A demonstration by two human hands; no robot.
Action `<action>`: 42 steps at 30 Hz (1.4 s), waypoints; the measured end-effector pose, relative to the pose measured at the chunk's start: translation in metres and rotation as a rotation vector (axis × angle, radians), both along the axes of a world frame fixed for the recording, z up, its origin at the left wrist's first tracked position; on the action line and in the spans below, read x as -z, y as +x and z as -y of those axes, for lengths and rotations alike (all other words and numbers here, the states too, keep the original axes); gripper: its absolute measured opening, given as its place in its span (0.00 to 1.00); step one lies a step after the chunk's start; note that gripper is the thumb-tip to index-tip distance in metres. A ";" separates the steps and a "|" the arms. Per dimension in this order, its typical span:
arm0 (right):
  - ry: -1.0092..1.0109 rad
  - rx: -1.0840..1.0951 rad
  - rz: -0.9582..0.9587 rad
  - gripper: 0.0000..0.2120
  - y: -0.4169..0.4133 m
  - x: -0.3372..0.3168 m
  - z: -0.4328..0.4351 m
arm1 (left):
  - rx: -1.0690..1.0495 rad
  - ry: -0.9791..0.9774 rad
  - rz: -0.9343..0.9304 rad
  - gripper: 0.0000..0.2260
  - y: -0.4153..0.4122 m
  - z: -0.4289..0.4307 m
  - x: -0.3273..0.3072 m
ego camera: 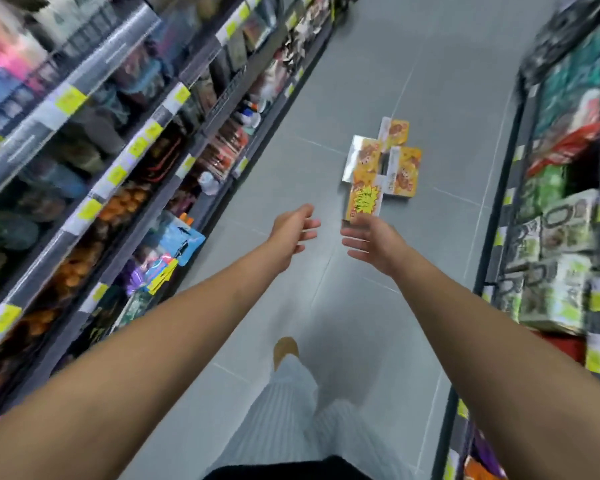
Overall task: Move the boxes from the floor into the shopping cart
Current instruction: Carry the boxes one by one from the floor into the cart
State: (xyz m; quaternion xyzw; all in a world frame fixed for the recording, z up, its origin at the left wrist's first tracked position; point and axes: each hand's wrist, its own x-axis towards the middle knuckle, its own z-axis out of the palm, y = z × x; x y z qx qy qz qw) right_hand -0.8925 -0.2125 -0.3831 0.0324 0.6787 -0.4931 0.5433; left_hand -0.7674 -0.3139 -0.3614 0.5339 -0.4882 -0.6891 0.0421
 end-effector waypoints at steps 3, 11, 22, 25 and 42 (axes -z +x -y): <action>0.028 0.060 0.000 0.10 -0.043 0.003 0.004 | 0.055 0.007 0.012 0.08 -0.053 0.016 -0.001; 0.044 0.160 0.024 0.08 -0.188 0.025 0.032 | 0.221 0.042 0.044 0.10 -0.212 0.045 0.008; 0.150 0.070 0.058 0.06 -0.403 0.063 0.080 | 0.213 0.006 0.195 0.13 -0.418 0.088 0.053; 0.185 0.040 0.070 0.07 -0.437 0.085 0.092 | 0.214 0.022 0.257 0.22 -0.443 0.095 0.079; 0.292 0.024 0.132 0.10 -0.508 0.359 0.130 | 0.101 0.124 0.405 0.29 -0.514 0.131 0.342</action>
